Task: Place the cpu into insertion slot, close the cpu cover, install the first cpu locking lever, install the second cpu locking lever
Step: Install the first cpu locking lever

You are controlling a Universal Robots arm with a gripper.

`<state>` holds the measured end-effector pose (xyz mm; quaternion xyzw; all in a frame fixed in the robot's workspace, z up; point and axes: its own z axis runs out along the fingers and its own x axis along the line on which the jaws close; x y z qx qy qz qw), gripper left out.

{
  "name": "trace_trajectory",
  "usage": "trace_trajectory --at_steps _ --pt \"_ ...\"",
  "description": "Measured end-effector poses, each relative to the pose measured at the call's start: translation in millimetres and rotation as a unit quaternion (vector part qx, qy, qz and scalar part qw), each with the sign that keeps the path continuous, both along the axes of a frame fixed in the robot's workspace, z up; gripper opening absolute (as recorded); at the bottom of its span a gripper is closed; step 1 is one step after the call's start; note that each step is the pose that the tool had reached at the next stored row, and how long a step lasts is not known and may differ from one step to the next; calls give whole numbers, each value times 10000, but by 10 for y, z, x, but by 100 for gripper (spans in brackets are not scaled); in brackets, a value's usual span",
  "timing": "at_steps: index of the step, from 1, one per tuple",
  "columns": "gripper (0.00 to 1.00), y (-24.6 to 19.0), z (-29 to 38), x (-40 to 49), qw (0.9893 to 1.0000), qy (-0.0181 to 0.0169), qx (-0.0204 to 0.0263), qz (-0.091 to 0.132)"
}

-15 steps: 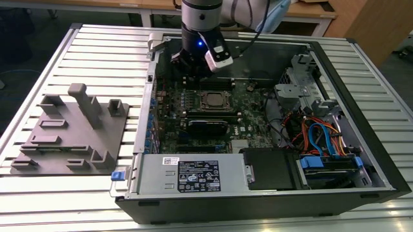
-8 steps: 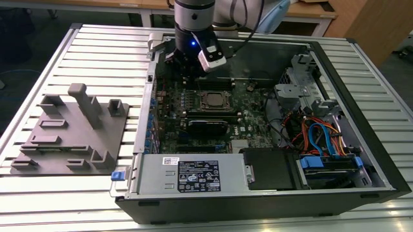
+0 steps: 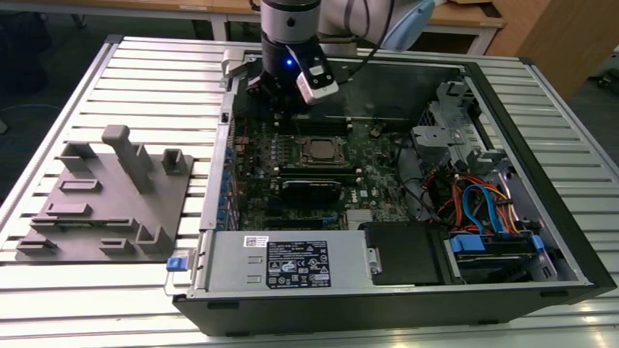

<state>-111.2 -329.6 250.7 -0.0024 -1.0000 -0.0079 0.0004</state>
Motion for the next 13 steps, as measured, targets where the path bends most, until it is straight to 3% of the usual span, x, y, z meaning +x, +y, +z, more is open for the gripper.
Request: trace_trajectory --at_steps 9,13 --pt "10 137 0 0 10000 0 0 37" --pt "10 174 0 -1 10000 -1 0 65"
